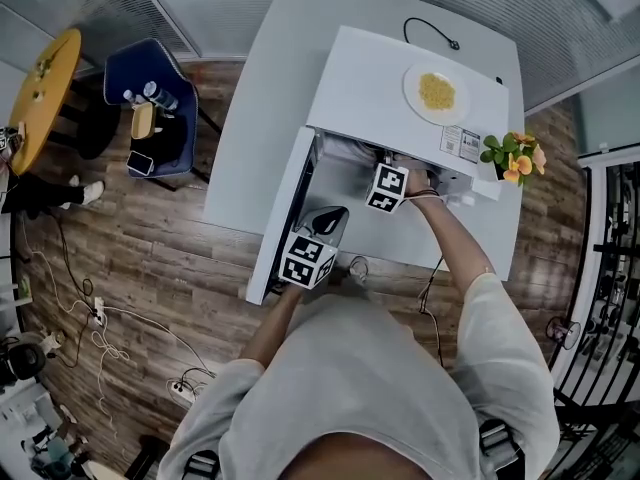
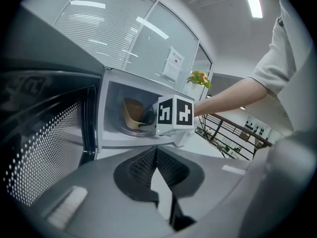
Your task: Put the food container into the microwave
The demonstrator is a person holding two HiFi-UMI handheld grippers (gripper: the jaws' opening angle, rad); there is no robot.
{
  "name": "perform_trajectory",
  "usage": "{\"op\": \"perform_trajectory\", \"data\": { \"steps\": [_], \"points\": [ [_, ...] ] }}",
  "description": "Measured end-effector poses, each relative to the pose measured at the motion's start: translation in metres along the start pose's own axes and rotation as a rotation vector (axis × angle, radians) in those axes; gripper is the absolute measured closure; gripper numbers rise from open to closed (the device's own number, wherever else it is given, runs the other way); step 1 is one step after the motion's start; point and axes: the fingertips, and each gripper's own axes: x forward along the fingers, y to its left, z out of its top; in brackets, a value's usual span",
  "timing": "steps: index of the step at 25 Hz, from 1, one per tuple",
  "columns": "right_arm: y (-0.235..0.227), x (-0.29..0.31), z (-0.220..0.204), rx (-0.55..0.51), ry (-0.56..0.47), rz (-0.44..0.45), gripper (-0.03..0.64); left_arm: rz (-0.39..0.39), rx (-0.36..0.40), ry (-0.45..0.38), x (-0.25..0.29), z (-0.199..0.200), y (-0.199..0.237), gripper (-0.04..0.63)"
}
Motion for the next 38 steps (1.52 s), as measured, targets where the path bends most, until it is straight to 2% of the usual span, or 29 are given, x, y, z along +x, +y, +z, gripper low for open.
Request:
{"op": "perform_trajectory", "data": {
  "steps": [10, 11, 13, 19, 38],
  "points": [
    [0.0, 0.005, 0.0, 0.03, 0.0, -0.001, 0.577, 0.005, -0.001, 0.001, 0.001, -0.001, 0.001, 0.584],
    [0.001, 0.005, 0.0, 0.031, 0.0, 0.004, 0.567, 0.005, 0.0, 0.002, 0.001, -0.001, 0.002, 0.584],
    [0.003, 0.007, 0.0, 0.032, 0.001, 0.012, 0.495, 0.007, -0.001, 0.003, 0.001, -0.001, 0.003, 0.584],
    [0.003, 0.003, 0.005, 0.052, -0.019, 0.015, 0.446, 0.007, 0.0, 0.003, 0.0, -0.001, 0.003, 0.584],
    [0.016, -0.014, 0.008, 0.056, -0.023, -0.019, 0.436, -0.008, 0.011, -0.004, -0.007, -0.005, -0.01, 0.584]
  ]
}}
